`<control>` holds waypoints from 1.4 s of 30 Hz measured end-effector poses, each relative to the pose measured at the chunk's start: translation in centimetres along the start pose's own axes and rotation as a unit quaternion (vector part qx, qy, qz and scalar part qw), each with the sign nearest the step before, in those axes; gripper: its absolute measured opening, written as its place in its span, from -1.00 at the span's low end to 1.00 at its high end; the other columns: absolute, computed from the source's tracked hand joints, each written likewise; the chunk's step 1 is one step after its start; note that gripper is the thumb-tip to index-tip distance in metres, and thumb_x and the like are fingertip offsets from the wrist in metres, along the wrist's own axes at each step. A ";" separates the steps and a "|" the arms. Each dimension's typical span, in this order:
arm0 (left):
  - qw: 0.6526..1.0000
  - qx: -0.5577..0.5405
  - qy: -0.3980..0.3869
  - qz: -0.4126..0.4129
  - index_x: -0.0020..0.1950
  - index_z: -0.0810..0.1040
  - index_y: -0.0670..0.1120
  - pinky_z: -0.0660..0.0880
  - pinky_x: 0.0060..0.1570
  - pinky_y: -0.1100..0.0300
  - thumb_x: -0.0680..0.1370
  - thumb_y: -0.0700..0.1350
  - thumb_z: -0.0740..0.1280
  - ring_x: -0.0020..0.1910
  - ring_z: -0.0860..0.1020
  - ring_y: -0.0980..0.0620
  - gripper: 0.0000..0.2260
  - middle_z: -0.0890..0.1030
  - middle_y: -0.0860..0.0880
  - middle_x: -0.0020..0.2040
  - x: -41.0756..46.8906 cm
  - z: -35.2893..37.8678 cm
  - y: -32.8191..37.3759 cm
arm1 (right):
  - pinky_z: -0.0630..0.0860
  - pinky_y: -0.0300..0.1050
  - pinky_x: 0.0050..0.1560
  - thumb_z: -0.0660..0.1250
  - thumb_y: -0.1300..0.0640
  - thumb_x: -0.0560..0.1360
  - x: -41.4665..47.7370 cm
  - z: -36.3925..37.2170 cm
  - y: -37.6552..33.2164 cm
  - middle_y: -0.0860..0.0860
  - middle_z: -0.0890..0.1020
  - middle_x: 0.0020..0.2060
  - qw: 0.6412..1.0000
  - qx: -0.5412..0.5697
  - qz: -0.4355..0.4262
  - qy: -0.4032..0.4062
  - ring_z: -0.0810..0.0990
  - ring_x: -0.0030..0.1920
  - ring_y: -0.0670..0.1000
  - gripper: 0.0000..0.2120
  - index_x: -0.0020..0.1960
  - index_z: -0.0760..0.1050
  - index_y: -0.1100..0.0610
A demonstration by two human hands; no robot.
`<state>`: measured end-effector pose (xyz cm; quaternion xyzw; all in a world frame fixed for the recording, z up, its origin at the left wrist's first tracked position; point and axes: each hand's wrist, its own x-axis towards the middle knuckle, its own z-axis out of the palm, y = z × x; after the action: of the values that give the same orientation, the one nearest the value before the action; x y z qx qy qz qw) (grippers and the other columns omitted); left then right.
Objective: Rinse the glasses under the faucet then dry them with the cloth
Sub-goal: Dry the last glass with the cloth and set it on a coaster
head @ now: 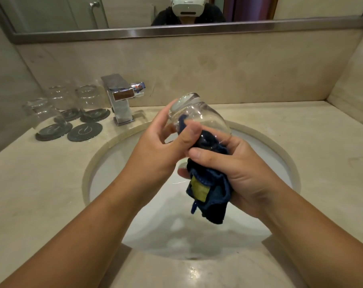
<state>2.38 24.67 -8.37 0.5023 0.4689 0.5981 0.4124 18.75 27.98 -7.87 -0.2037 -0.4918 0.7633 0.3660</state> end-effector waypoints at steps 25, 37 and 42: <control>1.000 -0.006 0.004 0.019 0.32 0.60 -0.05 0.56 0.36 -0.31 0.37 0.35 0.55 0.32 0.67 -0.19 -0.32 0.69 -0.14 0.29 -0.5 0.4 0.6 | 0.69 0.00 0.03 0.44 0.39 0.46 0.0 0.0 -0.3 0.12 0.74 0.04 0.999 -0.005 -0.023 -0.045 0.74 -0.05 0.05 -0.54 0.33 0.66 0.11; 0.999 -0.015 -0.038 0.021 0.64 0.26 0.08 0.55 0.38 -0.18 0.44 0.16 0.47 0.40 0.63 -0.13 -0.19 0.65 -0.09 0.40 0.0 -0.3 0.0 | 0.68 -0.10 -0.17 0.42 0.27 0.46 -0.6 -0.2 -1.1 0.14 0.70 -0.08 0.993 0.099 0.038 -0.054 0.72 -0.19 0.08 -0.68 0.18 0.72 0.11; 0.999 0.032 -0.032 0.012 0.57 0.42 0.17 0.63 0.15 -0.04 0.62 0.18 0.41 0.30 0.67 -0.09 -0.48 0.64 -0.12 0.38 0.0 -0.4 0.3 | 0.68 0.01 -0.13 0.43 0.32 0.46 -0.2 -0.4 -1.2 0.15 0.73 0.02 0.999 0.033 0.010 -0.028 0.73 -0.15 0.15 -0.62 0.26 0.66 0.13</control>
<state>1.95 24.57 -8.09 0.5396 0.4683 0.5718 0.4033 19.53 28.36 -6.97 -0.1751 -0.4741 0.7882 0.3510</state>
